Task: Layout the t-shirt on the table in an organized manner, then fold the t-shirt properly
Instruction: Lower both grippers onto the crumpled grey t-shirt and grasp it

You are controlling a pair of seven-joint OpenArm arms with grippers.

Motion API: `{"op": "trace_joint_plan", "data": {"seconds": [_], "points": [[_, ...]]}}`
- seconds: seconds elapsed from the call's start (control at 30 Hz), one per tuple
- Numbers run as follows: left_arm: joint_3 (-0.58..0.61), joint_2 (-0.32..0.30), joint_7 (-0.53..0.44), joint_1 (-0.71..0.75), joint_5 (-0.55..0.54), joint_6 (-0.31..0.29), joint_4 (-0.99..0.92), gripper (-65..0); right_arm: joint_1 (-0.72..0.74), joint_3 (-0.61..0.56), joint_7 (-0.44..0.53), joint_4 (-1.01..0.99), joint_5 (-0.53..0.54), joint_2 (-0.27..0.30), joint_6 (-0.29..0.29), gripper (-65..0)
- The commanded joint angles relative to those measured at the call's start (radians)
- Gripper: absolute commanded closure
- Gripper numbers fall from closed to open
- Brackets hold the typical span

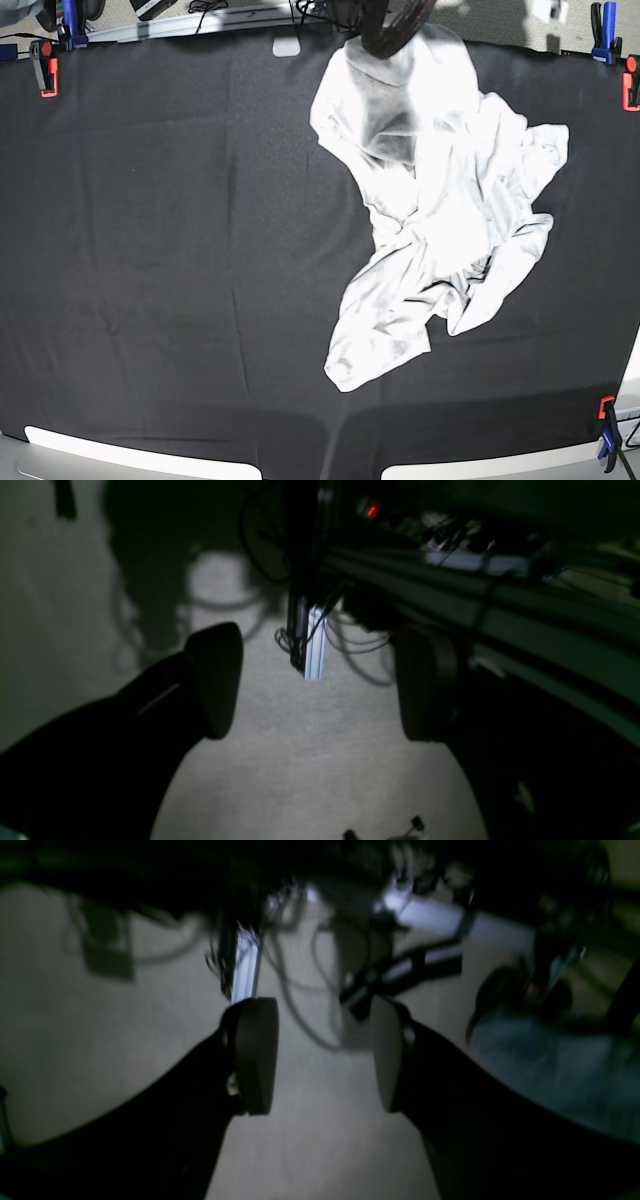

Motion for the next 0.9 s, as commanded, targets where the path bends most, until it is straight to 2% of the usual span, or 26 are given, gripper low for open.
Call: {"op": "trace_joint_plan", "data": {"seconds": [0.0,0.13,0.33,0.43,0.53,0.63,0.73,0.8,0.87], "points": [[-0.005,-0.006,-0.004,0.023,-0.007,-0.007,0.045,-43.4,-0.019,0.005,0.011,0.041,0.006,0.005,0.003,-29.7],[-0.005,-0.017,-0.020,0.021,-0.006,-0.007,0.162,-43.4,0.010,0.005,0.014,0.143,0.001,0.005,0.002,-29.7],[-0.005,-0.016,-0.169,-0.019,-0.007,-0.007,0.248,-43.4,0.222,0.004,0.020,0.182,0.002,-0.019,0.002,-29.7],[-0.005,-0.010,-0.229,-0.080,-0.006,-0.007,0.246,-43.4,0.347,0.004,0.056,0.182,0.002,-0.060,0.002,-29.7],[-0.005,-0.014,-0.255,-0.163,-0.006,-0.008,0.246,-43.4,0.479,0.004,0.089,0.182,0.003,-0.124,0.003,-29.7],[-0.005,-0.016,-0.256,-0.266,-0.006,-0.011,0.246,-43.4,0.595,0.004,0.062,0.178,0.002,-0.188,0.009,-29.7],[-0.005,-0.016,-0.256,-0.356,-0.006,-0.010,0.246,-43.4,0.695,0.003,0.005,0.148,0.009,-0.232,0.039,-29.7],[-0.005,-0.016,-0.256,-0.399,-0.006,-0.011,0.246,-43.4,0.755,0.003,-0.003,0.103,0.033,-0.251,0.047,-29.7],[-0.005,-0.016,-0.257,-0.424,-0.003,-0.011,0.246,-43.4,0.816,-0.001,-0.013,0.039,0.084,-0.253,0.079,-29.7]]}}
